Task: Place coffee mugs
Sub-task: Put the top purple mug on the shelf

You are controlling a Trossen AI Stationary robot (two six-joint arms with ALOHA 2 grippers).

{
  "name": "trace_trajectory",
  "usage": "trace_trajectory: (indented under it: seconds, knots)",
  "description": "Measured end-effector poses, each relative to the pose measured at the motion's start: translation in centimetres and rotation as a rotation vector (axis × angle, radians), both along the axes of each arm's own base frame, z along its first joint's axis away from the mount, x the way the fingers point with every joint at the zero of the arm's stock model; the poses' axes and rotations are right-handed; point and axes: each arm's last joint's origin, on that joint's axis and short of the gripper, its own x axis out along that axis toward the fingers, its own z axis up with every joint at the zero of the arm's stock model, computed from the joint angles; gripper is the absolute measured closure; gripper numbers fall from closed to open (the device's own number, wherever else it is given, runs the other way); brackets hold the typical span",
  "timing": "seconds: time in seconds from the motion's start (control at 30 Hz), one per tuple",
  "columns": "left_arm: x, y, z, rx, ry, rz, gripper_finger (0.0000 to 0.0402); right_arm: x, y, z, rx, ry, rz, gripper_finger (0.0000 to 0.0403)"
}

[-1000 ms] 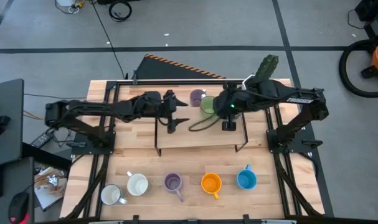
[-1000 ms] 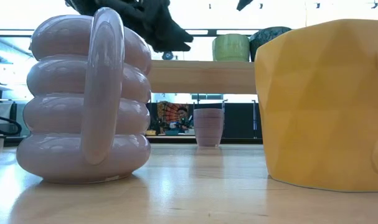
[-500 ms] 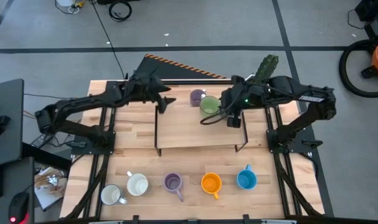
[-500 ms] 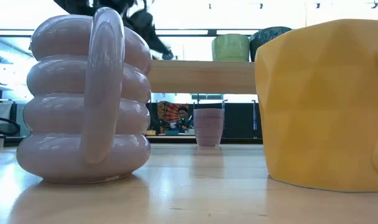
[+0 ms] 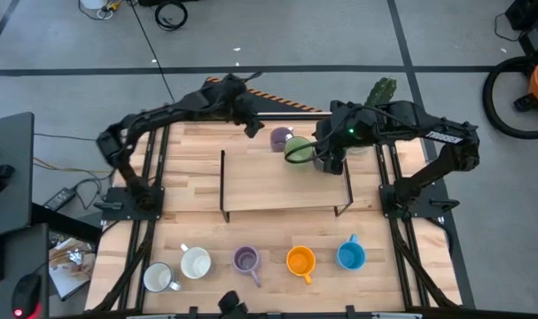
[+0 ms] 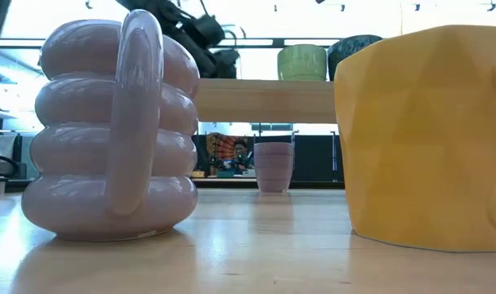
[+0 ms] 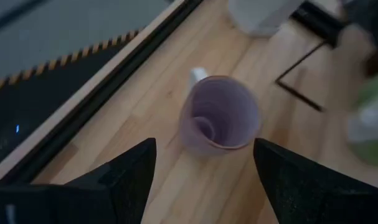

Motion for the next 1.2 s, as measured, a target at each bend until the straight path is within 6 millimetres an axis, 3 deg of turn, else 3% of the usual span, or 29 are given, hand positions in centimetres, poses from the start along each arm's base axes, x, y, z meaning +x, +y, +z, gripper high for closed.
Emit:
trace_trajectory:
  seconds: [0.17, 0.3, 0.6, 0.83, 1.2]
  knots:
    - [2.2, 0.9, -1.2, -0.071, 0.076, 0.002, 0.0136, 0.0, -0.5, 0.0, -0.013, 0.008, 0.005, 0.0263]
    - [3.3, 1.0, -0.8, -0.06, 0.061, 0.002, 0.0141, 0.0, -1.1, 0.0, -0.026, 0.008, -0.004, 0.0263]
    - [3.8, 2.2, -0.8, -0.051, 0.038, 0.038, 0.0154, -0.3, -2.7, 0.0, -0.039, 0.017, -0.054, 0.0263]
    - [4.5, 3.8, -3.9, -0.13, 0.045, 0.041, 0.0159, -0.5, -4.2, 0.0, -0.044, 0.028, -0.069, 0.0263]
    - [5.4, 3.0, -5.1, -0.177, 0.068, 0.046, 0.0159, -0.9, -5.1, -0.1, 0.031, 0.031, -0.048, 0.0263]
